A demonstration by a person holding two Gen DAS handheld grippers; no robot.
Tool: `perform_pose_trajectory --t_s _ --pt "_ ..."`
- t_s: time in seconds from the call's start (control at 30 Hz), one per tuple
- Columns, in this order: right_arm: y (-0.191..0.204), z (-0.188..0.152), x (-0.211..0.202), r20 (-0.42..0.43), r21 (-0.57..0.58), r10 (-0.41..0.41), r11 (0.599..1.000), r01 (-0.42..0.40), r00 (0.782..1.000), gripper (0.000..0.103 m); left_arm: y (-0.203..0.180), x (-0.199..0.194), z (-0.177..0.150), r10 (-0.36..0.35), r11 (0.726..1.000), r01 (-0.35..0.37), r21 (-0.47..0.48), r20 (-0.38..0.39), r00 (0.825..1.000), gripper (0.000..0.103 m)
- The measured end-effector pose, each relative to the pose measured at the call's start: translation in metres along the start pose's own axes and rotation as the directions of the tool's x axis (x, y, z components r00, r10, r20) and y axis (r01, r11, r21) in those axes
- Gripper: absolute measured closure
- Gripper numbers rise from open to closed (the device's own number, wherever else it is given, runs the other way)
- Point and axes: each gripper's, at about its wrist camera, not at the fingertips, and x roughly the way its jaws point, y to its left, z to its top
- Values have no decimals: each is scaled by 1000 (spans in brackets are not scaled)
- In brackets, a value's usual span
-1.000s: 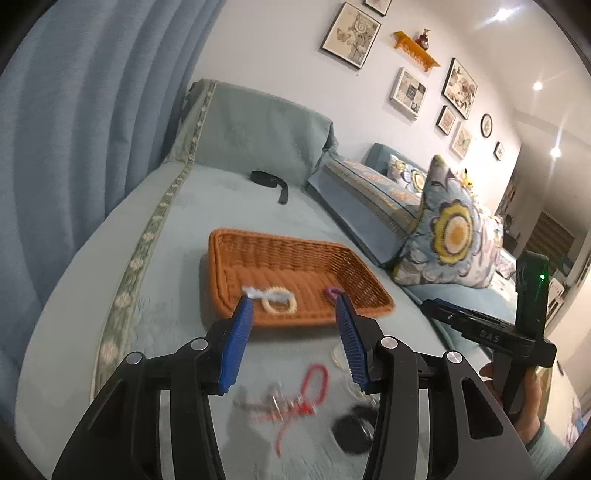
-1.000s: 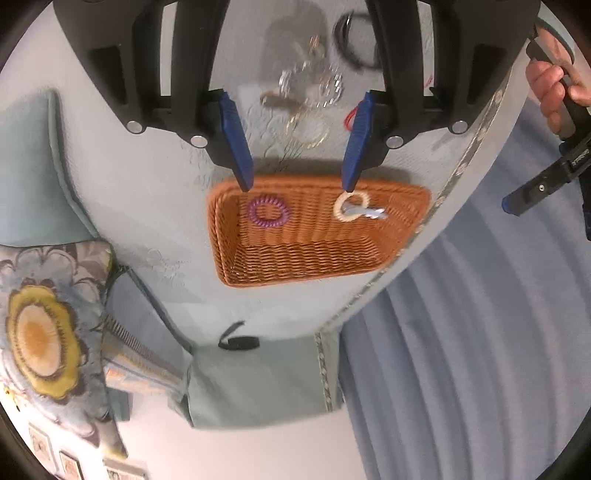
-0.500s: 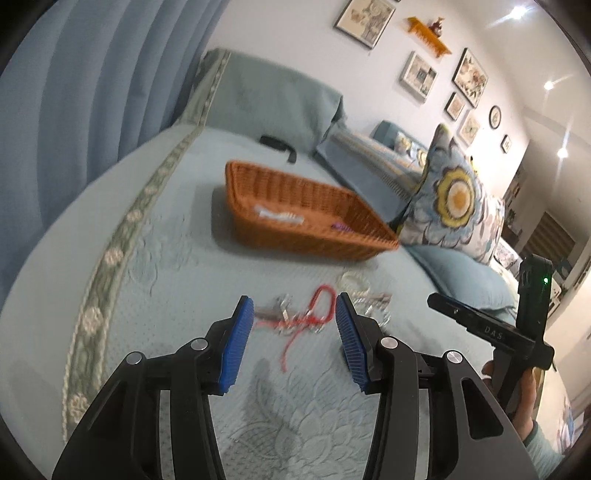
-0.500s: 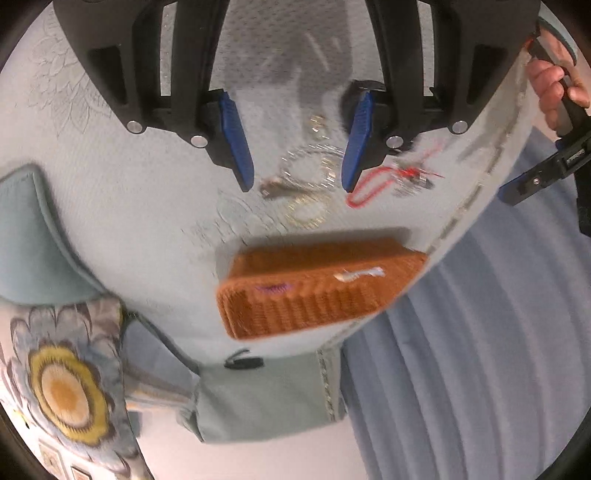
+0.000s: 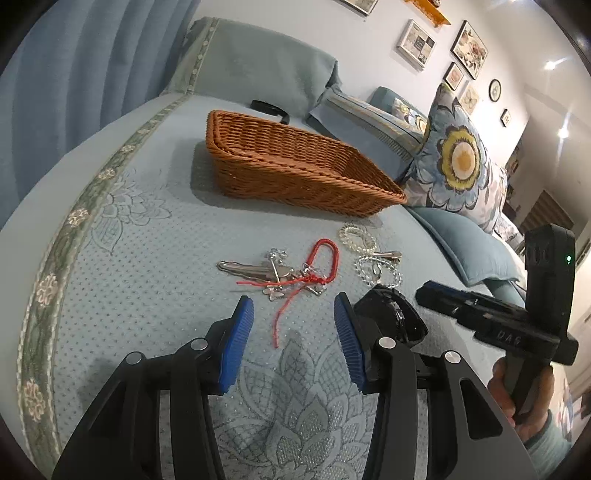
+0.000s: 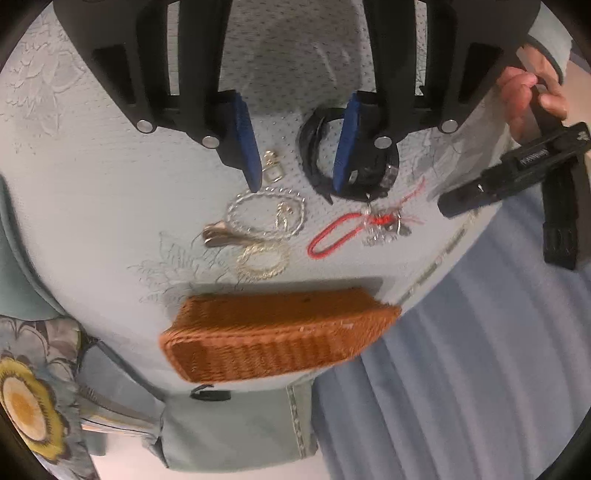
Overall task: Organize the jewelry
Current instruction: 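Grasp the black watch with the right tool while the left tool grasps the silver keychain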
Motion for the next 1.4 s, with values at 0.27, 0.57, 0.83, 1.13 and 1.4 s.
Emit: perform_pose_trajectory --t_s 0.27,0.57,0.83,1.13,1.4 --pt "8 -2 14 -46 -23 5 1000 -6 999 83 23 14 37 78 996 -77 40 -28 997 60" --pt "15 -5 28 -84 -46 -4 999 0 996 84 39 58 50 -8 996 24 82 -181 984 72" --pt "15 -7 25 -86 -41 10 999 -14 996 84 22 32 22 -136 980 171 102 -282 950 76" --pt "13 -7 26 -87 -44 11 999 -15 996 84 13 34 16 10 975 46 219 -247 969 76" --pt "24 -7 31 -75 -91 -53 995 46 996 88 -14 46 9 137 937 -69 342 -180 974 89"
